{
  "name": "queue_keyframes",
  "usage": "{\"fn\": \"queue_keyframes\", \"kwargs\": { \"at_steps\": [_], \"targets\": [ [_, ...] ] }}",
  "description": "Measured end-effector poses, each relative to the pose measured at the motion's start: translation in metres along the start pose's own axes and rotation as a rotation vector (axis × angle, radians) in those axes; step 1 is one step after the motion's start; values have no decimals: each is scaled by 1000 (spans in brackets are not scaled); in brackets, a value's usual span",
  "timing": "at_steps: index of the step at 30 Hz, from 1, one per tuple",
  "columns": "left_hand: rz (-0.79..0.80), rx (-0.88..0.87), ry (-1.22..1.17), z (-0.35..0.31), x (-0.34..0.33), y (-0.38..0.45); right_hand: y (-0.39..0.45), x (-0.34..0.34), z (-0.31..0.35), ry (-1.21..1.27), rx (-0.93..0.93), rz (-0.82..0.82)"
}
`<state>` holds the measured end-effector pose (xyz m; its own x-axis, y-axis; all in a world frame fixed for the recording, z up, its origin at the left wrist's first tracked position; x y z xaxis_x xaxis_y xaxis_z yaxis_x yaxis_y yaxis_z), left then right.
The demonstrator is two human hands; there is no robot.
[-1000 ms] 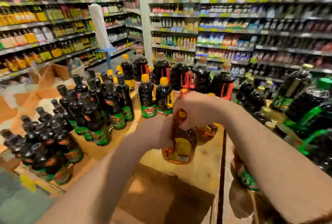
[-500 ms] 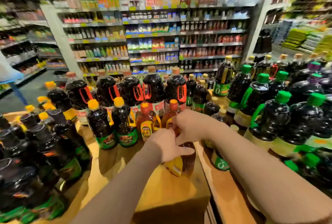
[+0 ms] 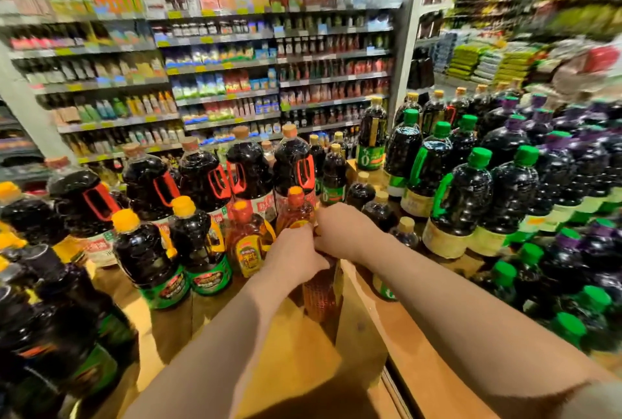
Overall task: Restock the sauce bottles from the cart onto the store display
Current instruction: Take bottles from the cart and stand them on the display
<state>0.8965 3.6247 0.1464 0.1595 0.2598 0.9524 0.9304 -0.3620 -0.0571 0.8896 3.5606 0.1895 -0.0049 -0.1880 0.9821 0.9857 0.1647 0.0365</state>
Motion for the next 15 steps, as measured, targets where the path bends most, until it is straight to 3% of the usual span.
{"fn": "queue_keyframes", "kwargs": {
  "at_steps": [3,8,15],
  "targets": [
    [88,-16,-56,6,-1,14,2,-1,-2,10,46,85],
    [119,-30,-58,13,1,28,10,3,-2,-18,35,29],
    [-58,-67,39,8,19,34,21,-2,-8,97,-11,-111]
  ]
}}
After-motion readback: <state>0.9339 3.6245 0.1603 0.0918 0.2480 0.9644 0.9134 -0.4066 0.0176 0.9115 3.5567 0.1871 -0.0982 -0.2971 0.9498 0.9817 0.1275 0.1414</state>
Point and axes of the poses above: each hand's wrist, its own y-axis towards the middle knuckle, its own x-axis out of the back of the hand, z = x × y, the point moved 10 cm from there along y, towards the middle knuckle, and after that the axes turned 5 degrees about y, right-handed, at the moved point
